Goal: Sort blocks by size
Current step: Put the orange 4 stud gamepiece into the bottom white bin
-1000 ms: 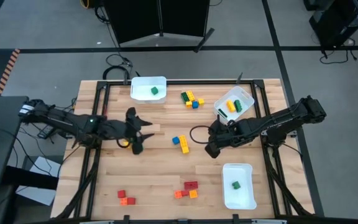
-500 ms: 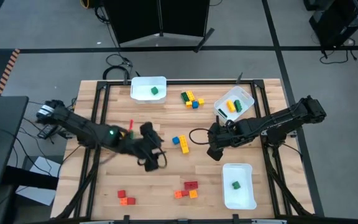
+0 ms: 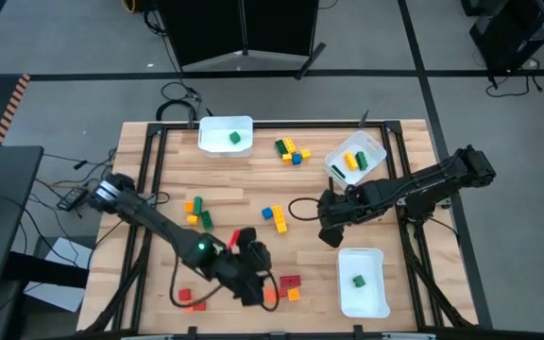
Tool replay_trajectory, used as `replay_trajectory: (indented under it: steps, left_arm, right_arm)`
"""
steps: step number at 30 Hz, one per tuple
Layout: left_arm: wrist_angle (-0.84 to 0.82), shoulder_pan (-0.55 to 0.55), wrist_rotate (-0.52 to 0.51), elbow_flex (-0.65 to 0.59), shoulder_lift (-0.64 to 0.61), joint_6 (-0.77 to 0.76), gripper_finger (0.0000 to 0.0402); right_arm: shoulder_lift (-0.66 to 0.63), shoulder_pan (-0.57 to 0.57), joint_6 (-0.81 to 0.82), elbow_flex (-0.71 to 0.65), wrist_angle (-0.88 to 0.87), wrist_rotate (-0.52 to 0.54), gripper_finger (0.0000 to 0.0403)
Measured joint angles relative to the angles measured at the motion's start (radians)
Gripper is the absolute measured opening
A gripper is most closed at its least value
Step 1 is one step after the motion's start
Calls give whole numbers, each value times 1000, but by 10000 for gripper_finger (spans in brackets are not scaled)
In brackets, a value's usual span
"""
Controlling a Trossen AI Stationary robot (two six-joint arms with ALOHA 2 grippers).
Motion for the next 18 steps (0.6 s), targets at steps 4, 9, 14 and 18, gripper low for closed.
replay_trajectory:
  steps: [4,9,14,18]
  left_arm:
    - [82,-19,124,13,48,-10,224]
    - [130,-22,222,14,66,13,224]
    - [116,-5,204,14,67,-25,238]
    - [104,13,203,14,67,-51,273]
  right_arm:
    - [0,0,-10,0,-26,-5,238]
    - [0,0,-20,0,-25,-16,238]
    - [0,0,-82,0,-27,-42,236]
    - [0,2,-110,0,-35,-58,236]
